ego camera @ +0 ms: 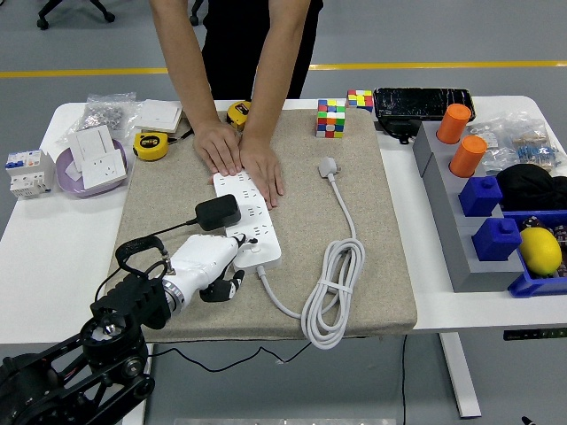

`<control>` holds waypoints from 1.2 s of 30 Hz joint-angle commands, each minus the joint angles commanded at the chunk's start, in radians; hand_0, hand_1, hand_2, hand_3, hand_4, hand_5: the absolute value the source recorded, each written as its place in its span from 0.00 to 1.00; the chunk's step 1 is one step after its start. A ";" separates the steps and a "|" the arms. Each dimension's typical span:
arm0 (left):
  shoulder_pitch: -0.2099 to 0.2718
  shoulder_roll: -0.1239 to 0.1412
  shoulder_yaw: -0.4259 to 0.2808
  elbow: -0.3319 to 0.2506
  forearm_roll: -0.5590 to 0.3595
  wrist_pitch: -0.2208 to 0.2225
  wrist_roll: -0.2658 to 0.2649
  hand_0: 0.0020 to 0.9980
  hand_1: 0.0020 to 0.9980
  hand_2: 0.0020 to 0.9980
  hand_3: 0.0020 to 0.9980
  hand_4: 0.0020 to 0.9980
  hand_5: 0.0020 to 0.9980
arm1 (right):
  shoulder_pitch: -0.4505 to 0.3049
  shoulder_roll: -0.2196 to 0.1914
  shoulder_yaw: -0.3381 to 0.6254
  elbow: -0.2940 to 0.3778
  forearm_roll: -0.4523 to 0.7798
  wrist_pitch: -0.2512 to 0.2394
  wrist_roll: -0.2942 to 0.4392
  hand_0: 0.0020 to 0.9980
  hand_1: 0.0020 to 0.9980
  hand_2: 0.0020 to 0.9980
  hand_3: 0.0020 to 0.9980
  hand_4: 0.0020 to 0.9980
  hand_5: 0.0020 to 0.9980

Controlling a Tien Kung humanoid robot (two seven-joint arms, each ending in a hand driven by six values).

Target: Pick up the plug,place it near the board,insert it into the board,press the button

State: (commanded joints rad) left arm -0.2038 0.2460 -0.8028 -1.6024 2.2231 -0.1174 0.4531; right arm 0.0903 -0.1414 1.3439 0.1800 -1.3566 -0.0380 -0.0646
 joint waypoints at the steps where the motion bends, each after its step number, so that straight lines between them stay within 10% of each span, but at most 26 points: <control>1: 0.000 0.000 0.001 0.002 0.000 0.001 -0.001 0.15 0.06 0.15 0.89 0.46 0.05 | 0.000 0.000 -0.001 0.000 0.001 0.000 0.000 0.80 0.72 0.72 0.76 1.00 0.95; 36: -0.015 0.009 0.018 0.025 0.022 -0.079 -0.008 0.15 0.06 0.15 0.78 0.45 0.05 | 0.001 0.000 0.002 0.000 0.001 0.000 0.000 0.80 0.72 0.72 0.76 1.00 0.94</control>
State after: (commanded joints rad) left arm -0.2183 0.2549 -0.7847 -1.5776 2.2453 -0.1960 0.4448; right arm 0.0909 -0.1418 1.3463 0.1800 -1.3554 -0.0380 -0.0649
